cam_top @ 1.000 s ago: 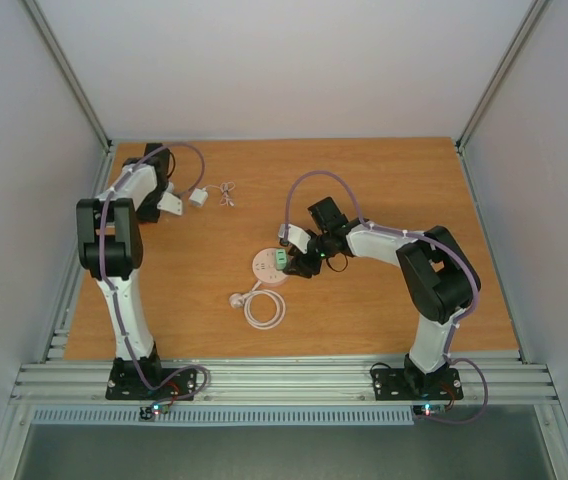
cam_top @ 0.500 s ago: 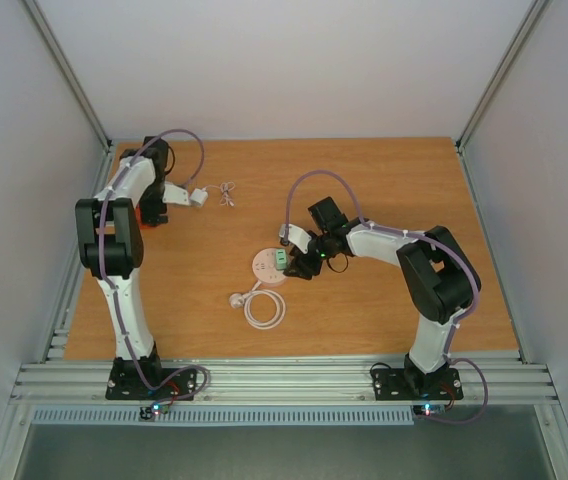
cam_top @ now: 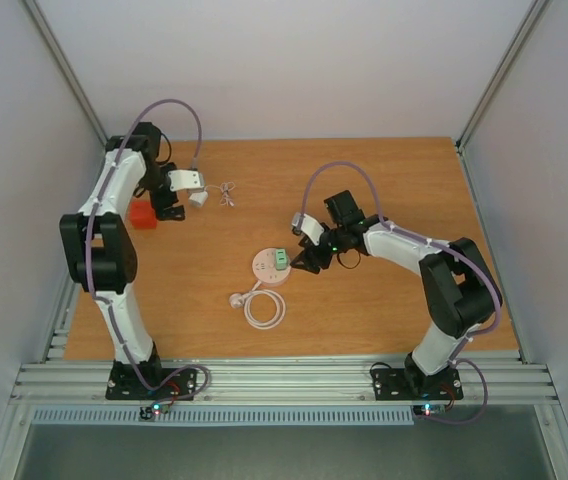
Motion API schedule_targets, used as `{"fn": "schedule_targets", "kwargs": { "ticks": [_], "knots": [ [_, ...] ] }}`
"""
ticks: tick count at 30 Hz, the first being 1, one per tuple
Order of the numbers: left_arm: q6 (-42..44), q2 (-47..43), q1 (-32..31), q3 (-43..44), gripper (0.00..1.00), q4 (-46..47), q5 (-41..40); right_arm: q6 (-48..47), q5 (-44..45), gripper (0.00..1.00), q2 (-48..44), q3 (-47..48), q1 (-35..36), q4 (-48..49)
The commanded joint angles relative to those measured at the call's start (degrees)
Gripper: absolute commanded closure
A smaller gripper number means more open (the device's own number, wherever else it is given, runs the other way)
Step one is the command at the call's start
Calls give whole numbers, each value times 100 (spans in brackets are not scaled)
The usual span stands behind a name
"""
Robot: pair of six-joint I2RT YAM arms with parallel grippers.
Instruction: Pull the plug off the socket
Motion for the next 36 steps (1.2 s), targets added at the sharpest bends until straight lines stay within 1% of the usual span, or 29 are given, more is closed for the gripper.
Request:
{"fn": "schedule_targets", "kwargs": {
  "ticks": [1,4,7,8,12,18,24,29,36],
  "knots": [
    [304,-560,-279,165,0,-644,1631,263,-295,28,-272,-107,-259,-120],
    [872,-814,-556,-37,0,-813,2113,368,-386,28,-345,-133,-437,-153],
    [1265,-1023,-831,-284,0,-831,2409,480,-434,28,-399,-156,-576,-170],
    [1563,-1045,-938,-323,0,-898,2448,520,-448,28,-409,-157,-622,-181],
    [2270,-1076,-1491,-410,2,-1103,2499,696,-496,27,-394,-162,-799,-184],
    [3298,-994,-2198,-542,4,-1185,2109,869,-515,27,-375,-236,-930,-98],
    [3915,-468,-2797,-137,9,-1381,1839,1169,-546,27,-351,-286,-1121,58],
    [4290,-89,-3139,112,16,-1381,1631,1345,-522,27,-380,-353,-1261,165],
    [4369,344,-3470,347,22,-1167,1452,1446,-452,27,-408,-403,-1280,217]
  ]
}}
